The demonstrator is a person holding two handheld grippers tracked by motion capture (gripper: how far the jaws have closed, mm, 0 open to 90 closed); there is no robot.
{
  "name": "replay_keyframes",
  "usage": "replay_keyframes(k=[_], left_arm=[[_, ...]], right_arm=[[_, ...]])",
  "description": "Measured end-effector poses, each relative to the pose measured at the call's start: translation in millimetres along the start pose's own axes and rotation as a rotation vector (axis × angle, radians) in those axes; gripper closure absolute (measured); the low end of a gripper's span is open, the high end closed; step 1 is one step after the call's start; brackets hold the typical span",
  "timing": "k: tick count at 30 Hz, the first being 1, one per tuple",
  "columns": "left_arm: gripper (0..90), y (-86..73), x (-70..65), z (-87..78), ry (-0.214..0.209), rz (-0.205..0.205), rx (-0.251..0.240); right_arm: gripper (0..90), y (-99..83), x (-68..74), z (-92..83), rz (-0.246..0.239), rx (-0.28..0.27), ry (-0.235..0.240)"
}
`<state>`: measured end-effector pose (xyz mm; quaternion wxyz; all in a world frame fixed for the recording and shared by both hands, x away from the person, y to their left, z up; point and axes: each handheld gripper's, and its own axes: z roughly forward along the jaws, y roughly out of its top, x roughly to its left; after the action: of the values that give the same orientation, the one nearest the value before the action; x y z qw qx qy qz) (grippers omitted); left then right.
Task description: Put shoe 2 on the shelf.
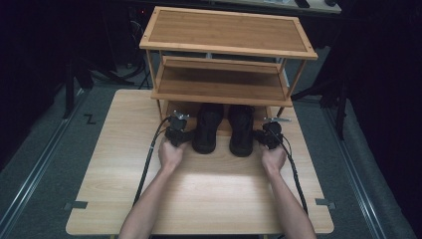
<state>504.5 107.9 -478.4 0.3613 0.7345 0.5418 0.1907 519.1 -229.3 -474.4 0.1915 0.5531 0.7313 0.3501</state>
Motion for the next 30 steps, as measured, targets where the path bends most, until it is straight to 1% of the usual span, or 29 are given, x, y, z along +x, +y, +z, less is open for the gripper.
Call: replay_keyframes(k=[1,2,5,8,10,12,14,15,16,17,18,20,23,26,29,30], left_arm=[[52.1,0.2,-0.5,1.0,-0.006,-0.006,0.002],[52.2,0.4,-1.9,2.2,0.0,0.001,0.002],[52.2,2.2,-6.1,5.4,-0.005,0.006,0.007],[52.6,4.5,-9.8,7.0,0.004,0.008,0.008],[52.7,5.8,-10.7,8.2,0.002,0.002,0.01],[53.1,6.8,-11.8,9.0,0.001,-0.001,0.012],[54.6,8.3,-13.8,10.2,-0.018,-0.021,0.018],[55.4,9.0,-15.8,10.6,-0.02,-0.023,0.019],[57.5,9.4,-17.2,11.0,-0.011,-0.02,0.016],[58.5,9.7,-18.4,11.2,-0.005,-0.022,0.009],[58.9,9.8,-17.8,11.6,-0.009,-0.028,0.01],[60.0,10.3,-16.1,12.2,-0.026,-0.048,0.008],[62.2,11.5,-17.1,12.0,-0.033,-0.056,0.002],[63.8,14.1,-18.2,11.1,-0.035,-0.054,-0.004],[64.0,16.6,-17.6,11.8,-0.029,-0.056,-0.002],[63.9,17.2,-17.0,12.8,-0.027,-0.061,-0.003]], right_arm=[[77.9,0.0,-0.7,0.3,0.014,0.002,0.007],[77.9,0.0,-1.0,0.3,0.018,0.002,0.01],[78.2,0.0,0.7,0.3,0.009,0.0,0.004],[78.1,0.2,3.4,1.0,0.007,0.005,0.017],[78.1,0.6,5.8,1.8,-0.001,0.004,0.016],[78.1,1.0,7.0,2.8,0.015,0.004,0.028],[78.2,1.2,10.1,4.1,0.02,-0.001,0.038],[78.4,1.0,12.1,4.7,0.024,-0.004,0.045],[79.4,0.6,15.1,5.1,0.031,-0.009,0.047],[80.9,0.6,16.5,5.7,0.028,-0.012,0.045],[81.6,1.0,17.6,5.7,0.032,-0.022,0.046],[82.1,2.0,18.4,5.5,0.032,-0.02,0.045],[83.8,4.8,20.8,4.5,0.035,-0.017,0.047],[84.6,10.0,24.9,2.8,0.019,-0.029,0.045],[84.6,15.7,29.7,3.0,-0.017,-0.025,0.017],[84.6,16.7,30.1,3.8,-0.019,-0.022,0.011]])
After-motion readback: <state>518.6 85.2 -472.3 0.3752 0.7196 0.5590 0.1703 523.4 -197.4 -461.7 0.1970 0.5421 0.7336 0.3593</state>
